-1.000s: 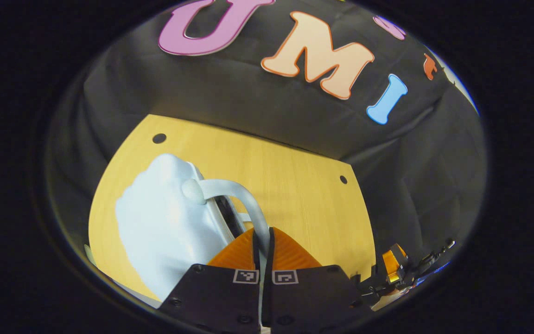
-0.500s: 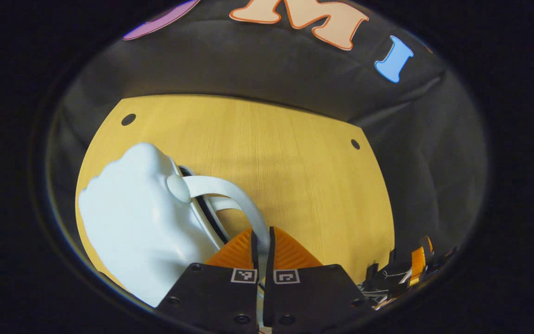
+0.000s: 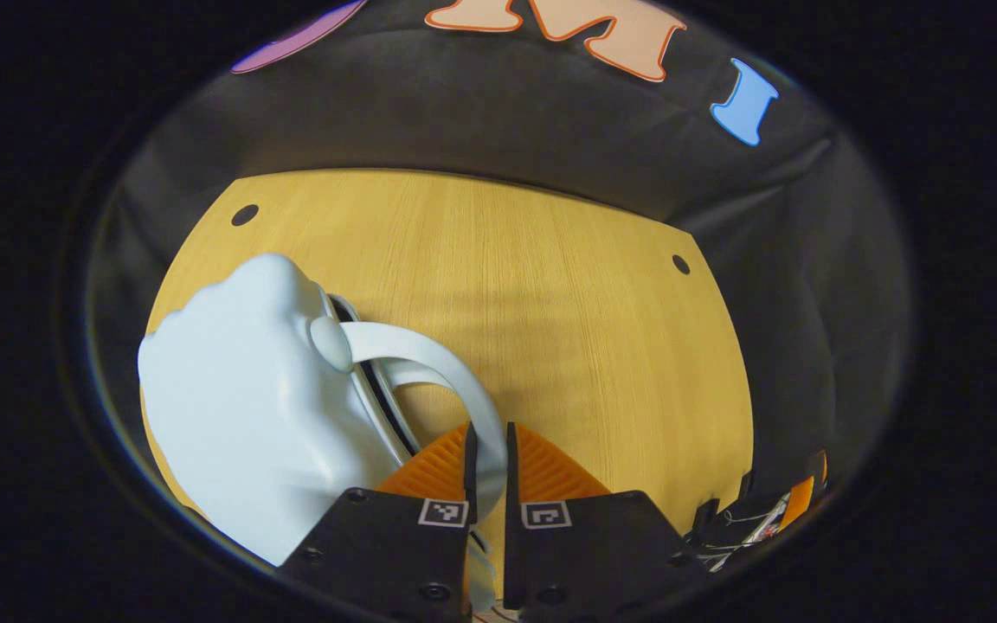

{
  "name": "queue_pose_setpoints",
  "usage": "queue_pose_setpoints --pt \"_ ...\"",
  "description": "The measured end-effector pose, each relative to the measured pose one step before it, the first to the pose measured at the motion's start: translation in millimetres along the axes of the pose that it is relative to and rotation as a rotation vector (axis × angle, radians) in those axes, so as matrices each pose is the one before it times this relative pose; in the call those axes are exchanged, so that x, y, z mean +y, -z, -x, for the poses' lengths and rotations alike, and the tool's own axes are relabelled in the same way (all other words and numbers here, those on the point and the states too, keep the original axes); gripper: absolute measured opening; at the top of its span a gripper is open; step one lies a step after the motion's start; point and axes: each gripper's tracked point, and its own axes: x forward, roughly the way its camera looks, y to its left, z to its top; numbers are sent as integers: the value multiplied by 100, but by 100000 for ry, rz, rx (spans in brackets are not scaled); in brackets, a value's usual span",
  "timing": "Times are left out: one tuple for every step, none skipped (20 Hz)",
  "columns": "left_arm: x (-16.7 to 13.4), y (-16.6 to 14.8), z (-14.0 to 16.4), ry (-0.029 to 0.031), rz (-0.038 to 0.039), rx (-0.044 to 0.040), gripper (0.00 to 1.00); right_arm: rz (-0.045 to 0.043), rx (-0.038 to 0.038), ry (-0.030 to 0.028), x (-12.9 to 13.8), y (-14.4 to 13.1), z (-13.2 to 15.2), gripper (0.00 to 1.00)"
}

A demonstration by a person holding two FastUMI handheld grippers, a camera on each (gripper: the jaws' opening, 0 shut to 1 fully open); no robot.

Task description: First open the suitcase, pack the skin care products into it, and then close the suitcase.

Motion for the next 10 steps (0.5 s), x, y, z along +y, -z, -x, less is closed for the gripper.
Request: queue_pose_setpoints --pt "-157 67 366 600 362 -985 9 -34 -635 -439 168 -141 -48 99" --pt "-255 -171 475 1623 237 -1972 11 69 -681 -515 141 -273 106 95" --pt "-728 67 1254 3249 228 -2162 11 120 -570 -476 172 -102 125 99" --pt "-626 161 1110 1388 -1081 -1863 23 110 -487 -531 138 -123 136 99" --pt "-743 57 619 541 -2042 -2453 27 55 -425 -719 243 -87 82 98" --pt "-639 -36 585 -187 -2156 -2214 51 98 -445 -736 269 -92 129 98" --pt "-710 -139 409 -254 -1846 -2053 74 135 -254 -688 290 -3 144 98" --pt "-586 -75 693 -213 -1882 -1931 81 179 -164 -675 254 10 91 98" --pt "-402 74 644 -343 -1719 -1817 84 163 -87 -586 202 48 -96 98" --pt "-287 59 689 -146 -1474 -1429 90 129 92 -596 234 34 113 98"
